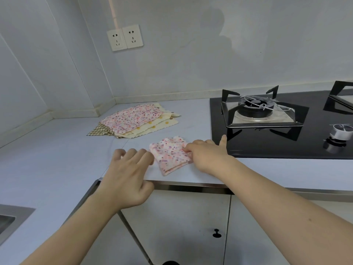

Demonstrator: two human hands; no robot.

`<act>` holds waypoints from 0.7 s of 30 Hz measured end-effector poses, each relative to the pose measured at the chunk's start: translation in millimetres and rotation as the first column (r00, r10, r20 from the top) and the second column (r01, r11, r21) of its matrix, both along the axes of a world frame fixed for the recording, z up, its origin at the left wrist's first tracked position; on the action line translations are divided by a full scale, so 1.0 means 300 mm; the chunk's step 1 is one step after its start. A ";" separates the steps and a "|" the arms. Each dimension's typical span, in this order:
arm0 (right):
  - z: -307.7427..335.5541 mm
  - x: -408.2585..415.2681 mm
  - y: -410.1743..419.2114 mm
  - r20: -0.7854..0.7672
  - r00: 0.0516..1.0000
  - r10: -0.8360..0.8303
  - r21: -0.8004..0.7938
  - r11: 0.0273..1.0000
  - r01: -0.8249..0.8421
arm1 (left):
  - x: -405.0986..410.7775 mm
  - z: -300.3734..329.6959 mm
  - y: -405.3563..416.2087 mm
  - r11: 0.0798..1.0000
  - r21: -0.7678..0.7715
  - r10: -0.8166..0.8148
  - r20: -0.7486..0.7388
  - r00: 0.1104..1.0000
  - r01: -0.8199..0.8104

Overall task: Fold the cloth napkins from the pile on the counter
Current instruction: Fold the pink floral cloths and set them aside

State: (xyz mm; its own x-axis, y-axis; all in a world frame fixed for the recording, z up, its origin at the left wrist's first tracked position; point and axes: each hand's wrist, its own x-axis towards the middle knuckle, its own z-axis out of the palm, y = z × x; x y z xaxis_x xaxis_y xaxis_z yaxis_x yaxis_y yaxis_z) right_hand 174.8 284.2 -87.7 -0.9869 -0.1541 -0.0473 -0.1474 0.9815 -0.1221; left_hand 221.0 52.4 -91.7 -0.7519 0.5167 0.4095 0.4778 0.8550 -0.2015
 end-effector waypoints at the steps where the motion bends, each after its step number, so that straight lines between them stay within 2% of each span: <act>1: -0.005 -0.003 0.014 -0.019 1.000 0.000 -0.008 1.000 0.000 | 0.001 0.004 -0.023 1.000 0.029 0.012 0.021 1.000 -0.013; 4: -0.015 -0.013 0.032 -0.025 1.000 0.002 -0.039 0.999 -0.003 | -0.029 0.026 -0.024 0.968 0.240 0.040 0.119 0.992 -0.068; 6: -0.013 -0.016 0.028 -0.027 1.000 -0.004 -0.046 0.999 0.003 | -0.068 0.043 0.053 0.898 0.437 -0.038 0.184 0.982 -0.047; 8: -0.009 -0.014 0.026 -0.024 1.000 -0.017 -0.056 0.998 0.015 | -0.105 0.057 0.149 0.838 0.544 -0.109 0.242 0.964 -0.042; 9: -0.008 -0.013 0.026 -0.023 1.000 -0.019 -0.059 0.998 0.018 | -0.123 0.054 0.180 0.862 0.504 -0.104 0.285 0.953 -0.057; 11: -0.010 -0.012 0.029 -0.020 1.000 -0.018 -0.062 0.998 0.016 | -0.141 0.016 0.194 0.969 0.222 0.007 0.409 0.912 -0.107; 13: -0.014 -0.013 0.034 -0.015 1.000 -0.018 -0.066 0.998 0.017 | -0.130 -0.021 0.156 0.992 0.012 0.100 0.528 0.843 -0.125; 17: -0.008 -0.008 0.039 0.011 1.000 0.002 -0.095 0.995 -0.001 | -0.100 -0.020 0.105 0.984 -0.156 0.171 0.644 0.745 -0.091; 19: -0.009 -0.004 0.042 0.011 1.000 0.022 -0.116 0.993 -0.020 | -0.127 0.011 0.110 0.978 -0.188 0.200 0.682 0.703 -0.095; 21: -0.017 0.000 0.047 -0.007 1.000 0.018 -0.153 0.988 -0.019 | -0.177 0.037 0.130 0.984 -0.107 0.179 0.630 0.756 -0.144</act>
State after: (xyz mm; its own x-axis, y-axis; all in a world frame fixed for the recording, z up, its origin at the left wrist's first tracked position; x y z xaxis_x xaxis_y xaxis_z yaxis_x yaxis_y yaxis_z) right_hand 174.9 298.4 -92.8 -0.9840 -0.1775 -0.0158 -0.1667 0.9484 -0.2698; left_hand 167.8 91.5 -80.6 -0.9041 0.3698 -0.2141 0.3668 0.9287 0.0548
